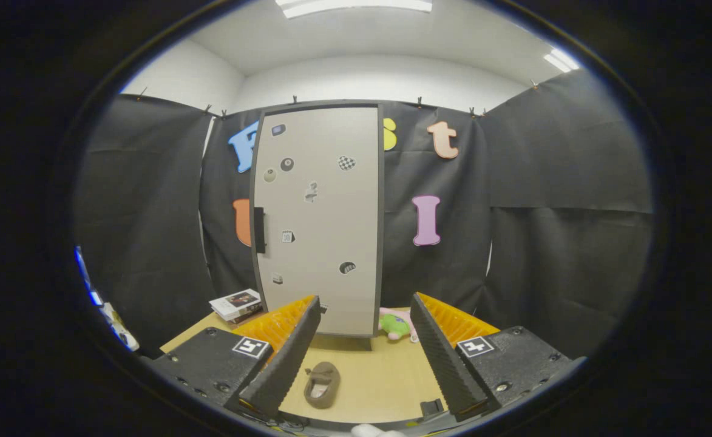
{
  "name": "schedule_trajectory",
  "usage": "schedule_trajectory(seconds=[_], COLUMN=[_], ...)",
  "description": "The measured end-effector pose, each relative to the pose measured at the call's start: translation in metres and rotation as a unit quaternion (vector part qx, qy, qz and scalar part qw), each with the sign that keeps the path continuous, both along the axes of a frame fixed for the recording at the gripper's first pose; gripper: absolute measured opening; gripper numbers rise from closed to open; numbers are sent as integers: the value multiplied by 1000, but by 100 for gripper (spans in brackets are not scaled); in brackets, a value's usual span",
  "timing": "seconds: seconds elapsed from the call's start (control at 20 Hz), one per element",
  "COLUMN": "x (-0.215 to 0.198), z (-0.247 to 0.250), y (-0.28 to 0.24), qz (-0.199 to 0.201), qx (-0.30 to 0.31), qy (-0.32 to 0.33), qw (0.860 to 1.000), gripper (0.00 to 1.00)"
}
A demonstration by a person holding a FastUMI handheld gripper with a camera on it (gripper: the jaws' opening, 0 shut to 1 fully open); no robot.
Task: Open the shoe cabinet door, grab the shoes and put them into the shoe cabinet, then close the shoe cabinet door.
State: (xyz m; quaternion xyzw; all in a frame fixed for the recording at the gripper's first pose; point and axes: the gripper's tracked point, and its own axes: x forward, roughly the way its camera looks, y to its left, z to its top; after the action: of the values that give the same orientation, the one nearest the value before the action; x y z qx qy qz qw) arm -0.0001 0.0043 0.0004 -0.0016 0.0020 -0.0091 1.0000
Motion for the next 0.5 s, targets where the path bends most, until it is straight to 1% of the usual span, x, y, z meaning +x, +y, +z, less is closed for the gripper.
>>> schedule_trajectory(seconds=[0.25,0.5], x=[5,22], z=[1,11], y=[9,38], qz=[-9,-14], qx=[-1,-3], qy=[3,-8], qw=[1000,1000], gripper=[98,98])
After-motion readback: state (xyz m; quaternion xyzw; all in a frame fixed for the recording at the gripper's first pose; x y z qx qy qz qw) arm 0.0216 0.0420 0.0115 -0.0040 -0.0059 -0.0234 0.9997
